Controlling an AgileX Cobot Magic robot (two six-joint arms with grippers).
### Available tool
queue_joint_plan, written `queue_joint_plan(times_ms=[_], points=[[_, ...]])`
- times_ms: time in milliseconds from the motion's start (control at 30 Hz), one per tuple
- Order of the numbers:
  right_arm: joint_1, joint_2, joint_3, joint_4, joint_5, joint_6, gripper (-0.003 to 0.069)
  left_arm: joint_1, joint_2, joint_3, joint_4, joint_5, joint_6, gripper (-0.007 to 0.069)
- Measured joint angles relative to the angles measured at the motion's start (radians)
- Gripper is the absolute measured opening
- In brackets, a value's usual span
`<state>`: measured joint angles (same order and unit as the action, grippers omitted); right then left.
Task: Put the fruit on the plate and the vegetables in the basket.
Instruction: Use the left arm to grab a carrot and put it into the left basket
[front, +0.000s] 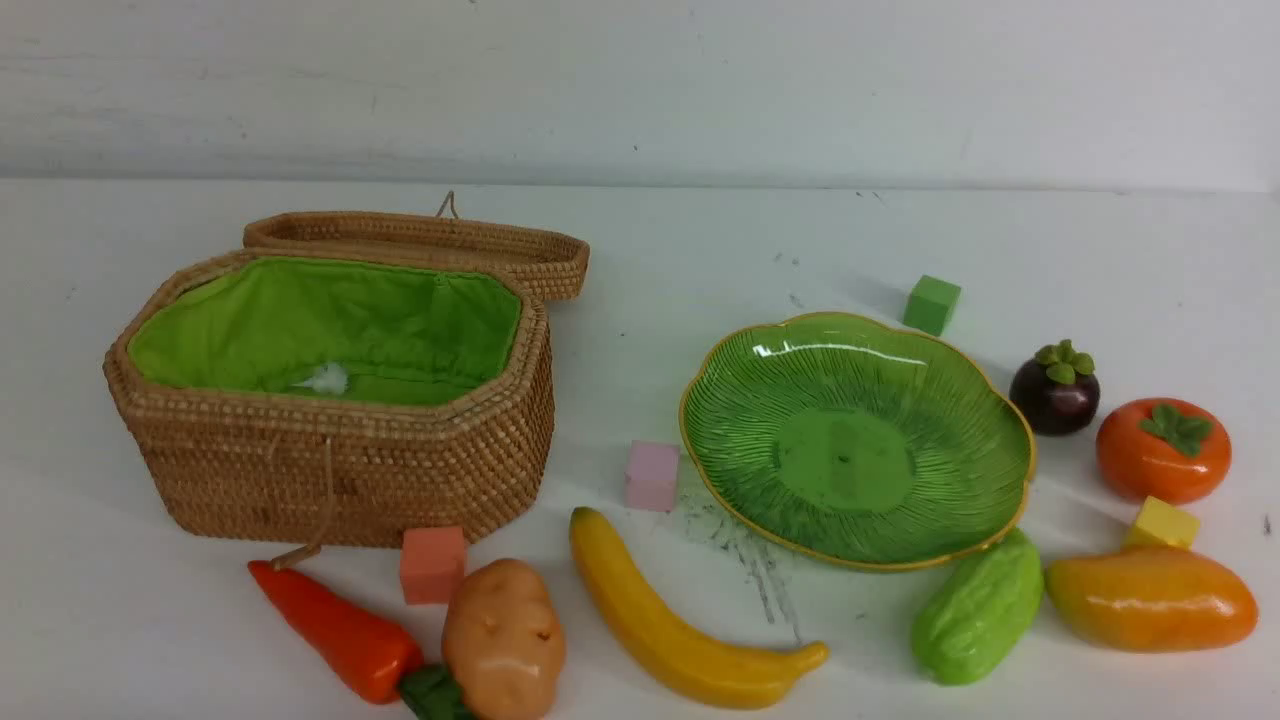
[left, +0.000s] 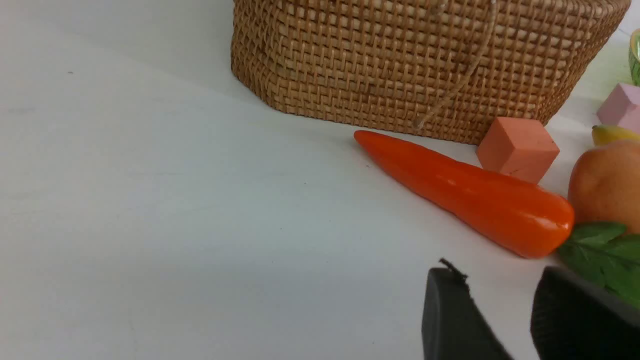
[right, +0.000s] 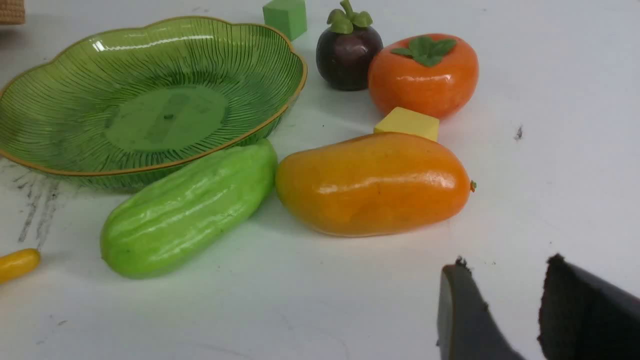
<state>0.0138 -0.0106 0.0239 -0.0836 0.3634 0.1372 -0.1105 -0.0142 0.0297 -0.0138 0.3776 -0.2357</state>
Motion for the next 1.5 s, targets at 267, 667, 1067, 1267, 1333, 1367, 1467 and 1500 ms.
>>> queue_joint_plan(times_ms=[267, 667, 1067, 1267, 1333, 1367, 1467, 1500], points=[[0.000, 0.000, 0.000, 0.001, 0.000, 0.000, 0.0240, 0.000, 0.000, 0.000, 0.000, 0.000, 0.000, 0.0239], [0.000, 0.000, 0.000, 0.000, 0.000, 0.000, 0.0240, 0.000, 0.000, 0.000, 0.000, 0.000, 0.000, 0.0239], [0.000, 0.000, 0.000, 0.000, 0.000, 0.000, 0.0240, 0.000, 0.000, 0.000, -0.172, -0.210, -0.005, 0.0239], [0.000, 0.000, 0.000, 0.000, 0.000, 0.000, 0.0240, 0.000, 0.000, 0.000, -0.436, -0.276, -0.046, 0.0239], [0.000, 0.000, 0.000, 0.000, 0.000, 0.000, 0.0240, 0.000, 0.000, 0.000, -0.537, -0.314, -0.050, 0.0239], [0.000, 0.000, 0.000, 0.000, 0.000, 0.000, 0.0240, 0.000, 0.000, 0.000, -0.561, -0.331, -0.050, 0.0239], [0.000, 0.000, 0.000, 0.000, 0.000, 0.000, 0.0240, 0.000, 0.000, 0.000, -0.620, -0.391, -0.053, 0.0239], [0.000, 0.000, 0.000, -0.001, 0.000, 0.000, 0.0240, 0.000, 0.000, 0.000, -0.639, -0.403, -0.056, 0.0239]])
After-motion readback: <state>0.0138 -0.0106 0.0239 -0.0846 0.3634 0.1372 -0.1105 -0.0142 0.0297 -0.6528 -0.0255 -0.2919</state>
